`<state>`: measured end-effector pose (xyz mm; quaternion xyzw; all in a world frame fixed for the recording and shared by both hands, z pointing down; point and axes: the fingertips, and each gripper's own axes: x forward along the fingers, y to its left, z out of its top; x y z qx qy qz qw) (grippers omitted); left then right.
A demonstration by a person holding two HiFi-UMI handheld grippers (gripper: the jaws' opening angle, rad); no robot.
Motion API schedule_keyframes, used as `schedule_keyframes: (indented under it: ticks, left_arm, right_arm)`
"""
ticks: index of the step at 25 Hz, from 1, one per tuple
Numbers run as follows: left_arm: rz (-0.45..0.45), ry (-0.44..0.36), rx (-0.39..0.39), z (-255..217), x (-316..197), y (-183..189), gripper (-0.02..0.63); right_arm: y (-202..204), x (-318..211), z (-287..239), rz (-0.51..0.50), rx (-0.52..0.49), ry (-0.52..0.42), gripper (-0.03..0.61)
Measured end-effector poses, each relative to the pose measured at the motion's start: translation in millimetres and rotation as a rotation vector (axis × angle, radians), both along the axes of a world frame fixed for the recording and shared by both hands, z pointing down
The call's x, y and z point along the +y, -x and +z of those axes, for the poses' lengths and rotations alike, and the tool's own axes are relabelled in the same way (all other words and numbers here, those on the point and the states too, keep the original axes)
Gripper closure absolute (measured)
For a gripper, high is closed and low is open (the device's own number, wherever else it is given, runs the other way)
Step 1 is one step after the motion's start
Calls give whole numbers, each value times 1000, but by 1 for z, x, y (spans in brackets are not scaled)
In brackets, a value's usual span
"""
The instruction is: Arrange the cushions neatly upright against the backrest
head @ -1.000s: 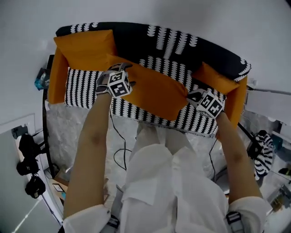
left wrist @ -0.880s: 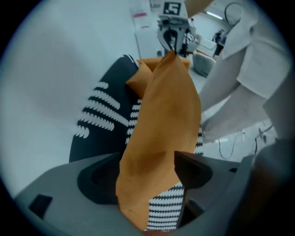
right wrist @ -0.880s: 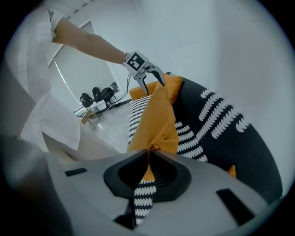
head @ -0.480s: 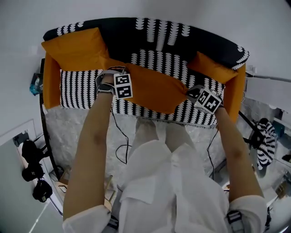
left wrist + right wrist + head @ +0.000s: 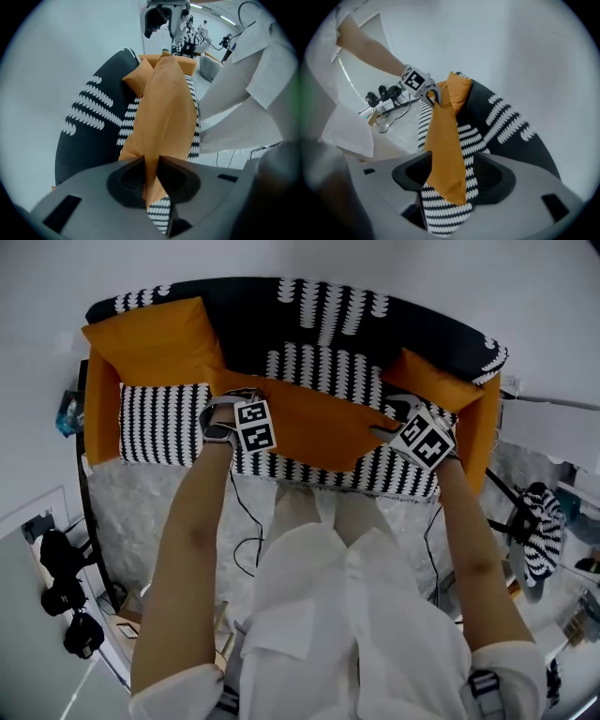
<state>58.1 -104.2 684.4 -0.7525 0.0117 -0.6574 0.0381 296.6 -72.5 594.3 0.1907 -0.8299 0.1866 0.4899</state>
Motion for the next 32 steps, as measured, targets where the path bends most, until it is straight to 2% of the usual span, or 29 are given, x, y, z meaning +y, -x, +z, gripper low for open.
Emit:
schedule_keyframes:
  ticks: [3,6,9,13,15,18,20,22,26,32]
  left_arm:
    - [-17,7,3,-2,4,0,541]
    - [-23,9,7,-3,9,2,540]
    - [-36,5,18,-5,9,3,540]
    - [-63,6,42,-6,15,2,540]
    - [-75,6,52,-6,15,1,541]
    - [-85,-7,58,-11,10,1,548]
    - [-99,-1,70,-20,10,1,555]
    - [-106,8,88,-34,10,-2,561]
    - [-114,12,126,-63,-2,-10,563]
    - [-157,-26,150,-80,-52,-20,569]
  right_arm:
    - [57,14,12,-147,11,1,281]
    - [94,24,37,-200,39,29,275]
    - [108,27,62,-253,115,19,275]
    - [111,41,85,-290,191,6,279]
    - [109,41,93,-297,224,-20,359]
    - [110,37,92,-275,222,16,492]
    - [110,36,82,-246,203,49,537]
    - [105,31,71,-241,198,47,551]
    - [88,-1,47,-256,224,-35,557]
    - [75,-69,22,-257,261,-128,558]
